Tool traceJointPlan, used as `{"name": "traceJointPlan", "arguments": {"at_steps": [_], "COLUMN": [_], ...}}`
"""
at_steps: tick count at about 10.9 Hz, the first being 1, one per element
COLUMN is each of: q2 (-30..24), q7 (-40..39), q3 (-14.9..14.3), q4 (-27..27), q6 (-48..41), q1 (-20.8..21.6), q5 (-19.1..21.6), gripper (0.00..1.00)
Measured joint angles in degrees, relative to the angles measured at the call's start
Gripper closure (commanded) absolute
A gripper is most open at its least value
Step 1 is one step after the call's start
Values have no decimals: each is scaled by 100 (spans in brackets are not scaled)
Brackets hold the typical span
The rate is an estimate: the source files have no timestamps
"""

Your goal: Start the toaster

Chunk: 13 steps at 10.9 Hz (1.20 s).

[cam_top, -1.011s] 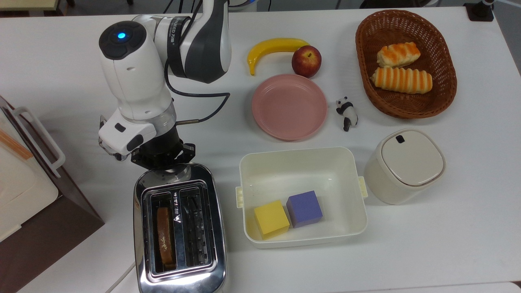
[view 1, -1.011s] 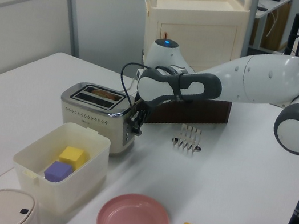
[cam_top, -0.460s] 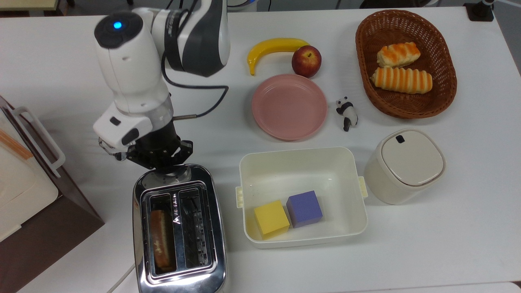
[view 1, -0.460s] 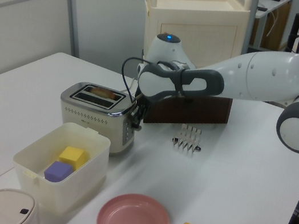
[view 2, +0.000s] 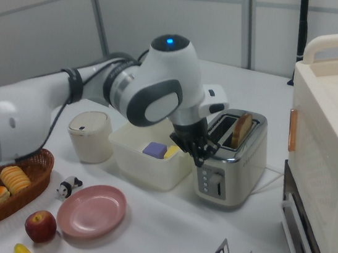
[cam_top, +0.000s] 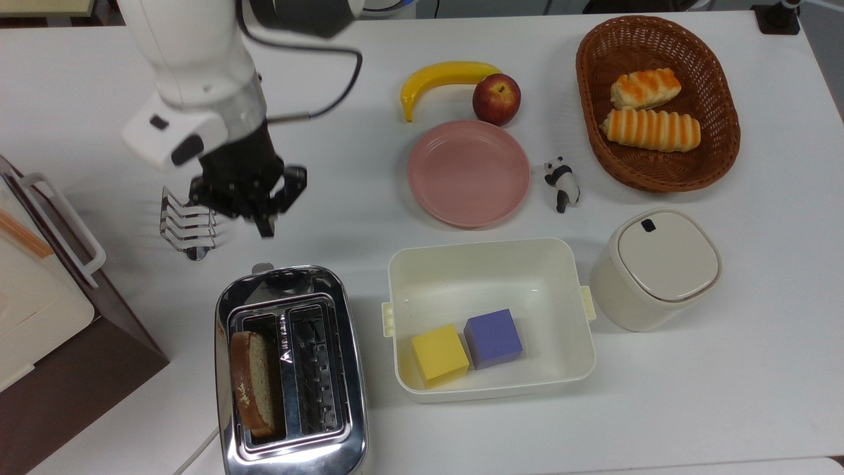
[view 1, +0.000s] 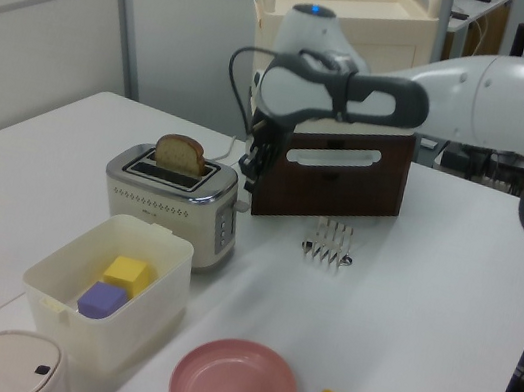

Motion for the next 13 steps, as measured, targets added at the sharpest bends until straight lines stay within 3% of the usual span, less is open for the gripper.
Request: {"name": "traceJointPlan", "arguments": {"at_steps": [2, 3, 6, 9, 13], "q2": [-278, -448, -798, -814, -821], "q7": [0, 0, 0, 0, 4], "q3": [-38, -72, -101, -92, -77], "q4": [94, 125, 152, 150, 151], "q6": [-644, -1057, -2005, -2155, -2206], "q1": [-2, -3, -6, 10, 13], "q5": [-21, -38, -191, -700, -817], "gripper": [78, 64, 0, 0, 0]}}
